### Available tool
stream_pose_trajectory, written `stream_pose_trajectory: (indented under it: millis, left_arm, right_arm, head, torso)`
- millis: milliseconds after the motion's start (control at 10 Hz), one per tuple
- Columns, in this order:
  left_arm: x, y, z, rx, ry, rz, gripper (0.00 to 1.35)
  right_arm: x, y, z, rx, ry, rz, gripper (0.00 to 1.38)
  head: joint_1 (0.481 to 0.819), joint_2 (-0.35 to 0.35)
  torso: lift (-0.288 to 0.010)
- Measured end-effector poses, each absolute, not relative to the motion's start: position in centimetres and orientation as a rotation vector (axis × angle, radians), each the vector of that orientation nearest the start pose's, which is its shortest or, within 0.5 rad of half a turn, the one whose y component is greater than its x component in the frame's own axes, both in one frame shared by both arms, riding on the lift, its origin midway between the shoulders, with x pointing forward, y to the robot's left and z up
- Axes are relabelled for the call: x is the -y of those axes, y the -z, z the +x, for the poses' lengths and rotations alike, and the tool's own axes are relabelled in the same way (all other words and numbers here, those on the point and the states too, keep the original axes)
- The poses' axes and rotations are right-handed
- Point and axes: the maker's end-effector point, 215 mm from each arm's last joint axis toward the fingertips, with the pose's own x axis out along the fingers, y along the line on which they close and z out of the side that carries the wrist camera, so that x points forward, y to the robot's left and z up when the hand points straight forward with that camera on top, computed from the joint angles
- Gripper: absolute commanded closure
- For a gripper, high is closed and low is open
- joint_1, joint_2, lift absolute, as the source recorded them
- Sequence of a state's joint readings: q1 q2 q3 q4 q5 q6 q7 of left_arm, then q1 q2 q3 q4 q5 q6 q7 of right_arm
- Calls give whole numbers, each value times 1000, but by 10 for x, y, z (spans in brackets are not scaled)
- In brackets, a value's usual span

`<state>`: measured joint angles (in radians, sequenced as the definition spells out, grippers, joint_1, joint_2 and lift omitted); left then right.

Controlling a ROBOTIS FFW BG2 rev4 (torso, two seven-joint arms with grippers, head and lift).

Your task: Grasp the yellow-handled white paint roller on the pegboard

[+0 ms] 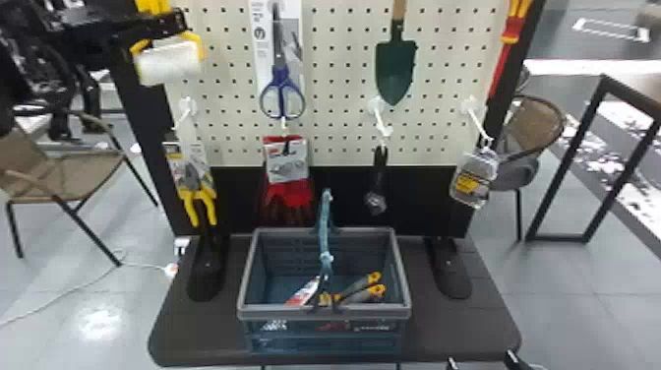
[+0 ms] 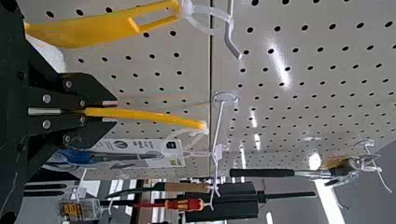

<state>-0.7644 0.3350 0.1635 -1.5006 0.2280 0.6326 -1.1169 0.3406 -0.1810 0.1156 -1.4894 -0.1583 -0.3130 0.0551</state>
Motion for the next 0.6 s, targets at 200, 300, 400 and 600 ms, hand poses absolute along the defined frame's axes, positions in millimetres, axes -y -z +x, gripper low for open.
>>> stream_pose_trajectory:
  millis: [200, 300, 400, 600]
  left_arm:
    - [-236, 6, 646, 118, 920, 22, 1217]
    - [-236, 6, 646, 118, 921, 20, 1217]
    - [-236, 7, 646, 118, 922, 18, 1217]
    - [-236, 9, 646, 118, 922, 12, 1217]
  right_arm:
    - [216, 475, 448, -127, -159, 11, 223]
    - [216, 475, 448, -127, -159, 11, 223]
    - [216, 475, 448, -127, -159, 11, 223]
    - [216, 475, 448, -127, -159, 11, 223]
  head:
    - [549, 0]
    - [549, 0]
    - [549, 0]
    - [549, 0]
  torso:
    - [-100]
    - [-100]
    - [-100]
    - [-100]
